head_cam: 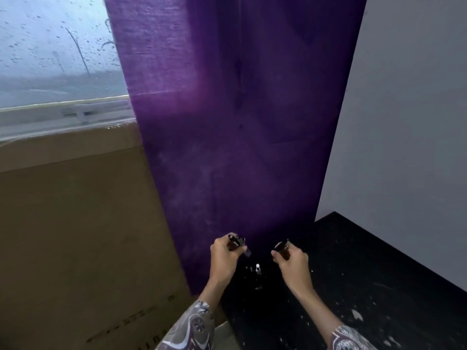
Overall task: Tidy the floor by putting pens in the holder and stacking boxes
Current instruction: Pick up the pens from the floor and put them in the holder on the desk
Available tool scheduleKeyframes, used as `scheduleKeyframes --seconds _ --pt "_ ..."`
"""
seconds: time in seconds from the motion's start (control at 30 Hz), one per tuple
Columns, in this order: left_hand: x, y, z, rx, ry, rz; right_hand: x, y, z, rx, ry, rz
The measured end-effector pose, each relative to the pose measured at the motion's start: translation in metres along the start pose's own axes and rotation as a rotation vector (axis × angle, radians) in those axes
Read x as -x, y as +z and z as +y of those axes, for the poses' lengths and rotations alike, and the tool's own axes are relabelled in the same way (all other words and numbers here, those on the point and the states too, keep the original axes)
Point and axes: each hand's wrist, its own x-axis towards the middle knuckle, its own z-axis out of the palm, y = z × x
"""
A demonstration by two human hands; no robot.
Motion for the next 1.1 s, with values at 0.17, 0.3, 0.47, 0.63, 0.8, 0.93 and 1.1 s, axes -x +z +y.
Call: scheduleKeyframes --seconds 0.17,0.3,0.47,0.63,0.8,0.93,1.1 --pt "-0.026 0.025 -0.028 -0.116 -0.090 -0.125 -0.024 0.019 0.028 0.168 0.009 -0.223" --pt "-0.028 0.033 -0.046 -0.256 -0.084 -0.269 -0.027 0.023 0.035 0.236 0.011 -0.362" --pt "-0.029 0.030 -0.054 -0.321 -0.034 -0.260 -0.025 0.019 0.035 0.203 -0.045 -0.302" --pt "-0.025 0.027 -0.053 -0.477 0.073 -0.241 -0.020 0.022 0.040 0.265 -0.119 -0.219" --pt "-0.020 0.030 -0.048 -0.827 0.173 -0.357 -0.025 0.023 0.034 0.302 -0.018 -0.270" --pt "-0.007 0.022 -0.046 -0.831 0.182 -0.320 -0.017 0.024 0.026 0.286 -0.069 -0.161" --pt "0.022 -0.015 -0.045 -0.792 0.178 -0.234 0.011 0.034 -0.002 0.232 -0.203 -0.107"
